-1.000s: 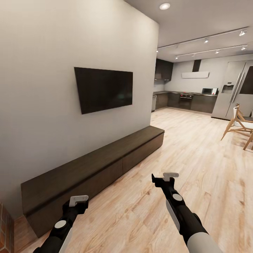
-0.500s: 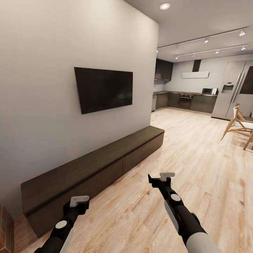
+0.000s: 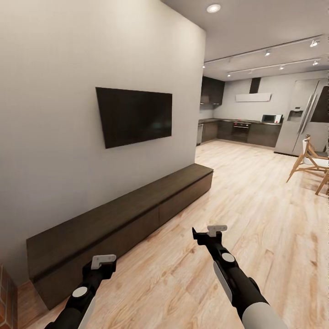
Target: Turn on the radio receiver that's on the table in the living room.
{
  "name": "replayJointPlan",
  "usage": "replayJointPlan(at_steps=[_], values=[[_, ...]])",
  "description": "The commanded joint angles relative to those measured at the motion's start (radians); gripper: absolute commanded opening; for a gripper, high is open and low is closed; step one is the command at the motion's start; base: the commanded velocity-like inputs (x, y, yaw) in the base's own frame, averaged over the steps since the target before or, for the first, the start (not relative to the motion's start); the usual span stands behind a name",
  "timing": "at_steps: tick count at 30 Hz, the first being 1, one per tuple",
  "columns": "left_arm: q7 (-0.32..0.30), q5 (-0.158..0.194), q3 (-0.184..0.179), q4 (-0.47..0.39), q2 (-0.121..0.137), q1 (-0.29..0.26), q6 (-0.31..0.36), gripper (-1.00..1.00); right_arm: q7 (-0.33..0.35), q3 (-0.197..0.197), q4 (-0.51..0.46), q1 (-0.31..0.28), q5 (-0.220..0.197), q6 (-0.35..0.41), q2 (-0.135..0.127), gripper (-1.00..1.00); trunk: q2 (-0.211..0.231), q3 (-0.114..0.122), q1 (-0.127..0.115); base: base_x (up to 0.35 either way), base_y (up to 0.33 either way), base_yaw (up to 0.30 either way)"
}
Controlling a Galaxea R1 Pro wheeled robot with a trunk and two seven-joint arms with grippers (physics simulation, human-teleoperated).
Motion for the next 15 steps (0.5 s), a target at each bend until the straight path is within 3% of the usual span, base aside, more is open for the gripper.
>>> replayJointPlan(at_steps=[1,15], values=[[0.0,0.0,0.0,0.0,0.0,0.0,0.0,1.0,0.0,0.0,-0.001,0.0,0.0,0.0,0.0,1.0,0.0,0.0,0.0,0.0,0.0,-0.15],[0.0,0.0,0.0,0.002,0.0,0.0,0.0,1.0,0.035,0.0,-0.001,0.0,0.0,0.0,-0.002,1.0,0.0,0.001,0.0,0.0,0.0,-0.259]])
